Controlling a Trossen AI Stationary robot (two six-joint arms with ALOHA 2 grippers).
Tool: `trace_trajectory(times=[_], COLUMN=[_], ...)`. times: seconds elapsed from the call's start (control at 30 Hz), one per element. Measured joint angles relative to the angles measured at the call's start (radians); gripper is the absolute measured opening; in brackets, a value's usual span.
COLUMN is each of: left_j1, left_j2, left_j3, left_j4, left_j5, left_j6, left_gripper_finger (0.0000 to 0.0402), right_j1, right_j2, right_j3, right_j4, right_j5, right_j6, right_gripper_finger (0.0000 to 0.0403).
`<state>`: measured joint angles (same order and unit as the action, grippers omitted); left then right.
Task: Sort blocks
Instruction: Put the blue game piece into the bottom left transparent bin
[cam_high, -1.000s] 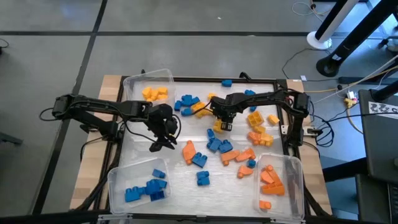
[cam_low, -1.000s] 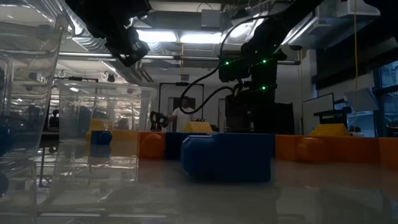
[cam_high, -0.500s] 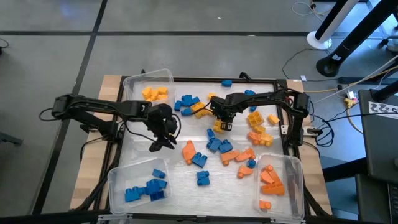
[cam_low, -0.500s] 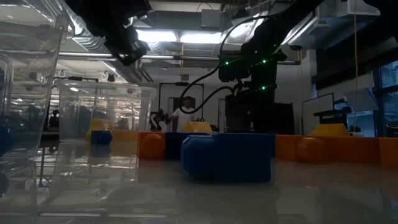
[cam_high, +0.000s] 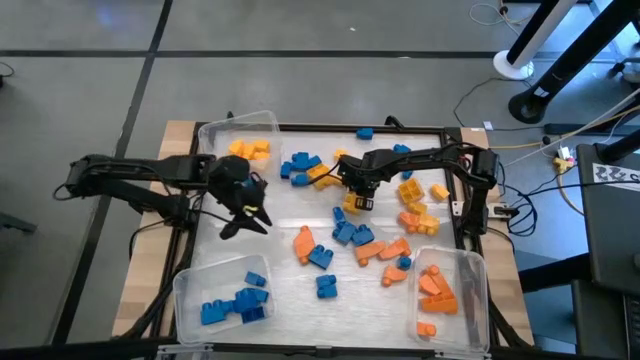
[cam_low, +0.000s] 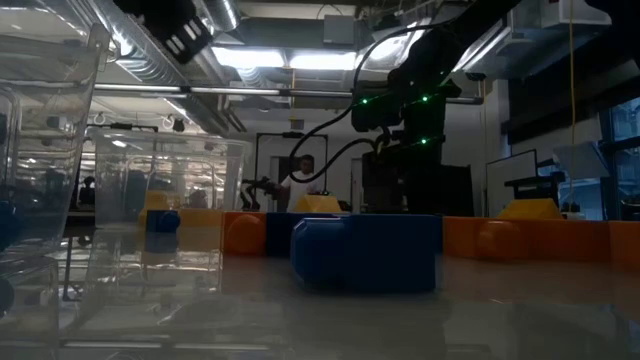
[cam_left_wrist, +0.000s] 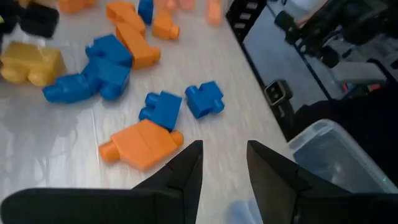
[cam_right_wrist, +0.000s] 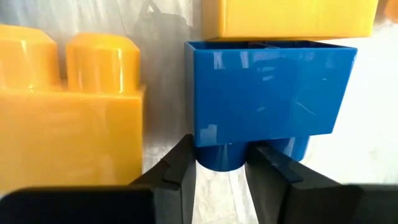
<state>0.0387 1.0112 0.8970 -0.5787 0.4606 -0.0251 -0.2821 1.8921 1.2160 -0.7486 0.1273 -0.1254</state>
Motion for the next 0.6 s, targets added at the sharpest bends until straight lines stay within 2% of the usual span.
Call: trace_trajectory(times=[0.2,0.43,0.6], left_j1=[0.0,0.0,0.0], left_j2=[-0.1,-0.197,-0.24], left_j3=[0.0,0.0,0.0], left_j4=[-0.051,-0.111,-0.148], left_j5=[-0.023,-0.142,-0.19], left_j6=[-0.002,-0.028,-0.032], left_gripper_finger=[0.0114,0.0114,0.0114], right_j1=[0.0,0.002,0.005], right_j2=[-0.041,-0.111,-0.151], right_j3=[-0.001,-0.001,-0.001], right_j4=[0.025,0.061,0.128], right_j5=[0.008,0.008,-0.061], right_j6=[-0.011,-0.012,-0.012], right_gripper_finger=[0.0111,0.0111,0.0112])
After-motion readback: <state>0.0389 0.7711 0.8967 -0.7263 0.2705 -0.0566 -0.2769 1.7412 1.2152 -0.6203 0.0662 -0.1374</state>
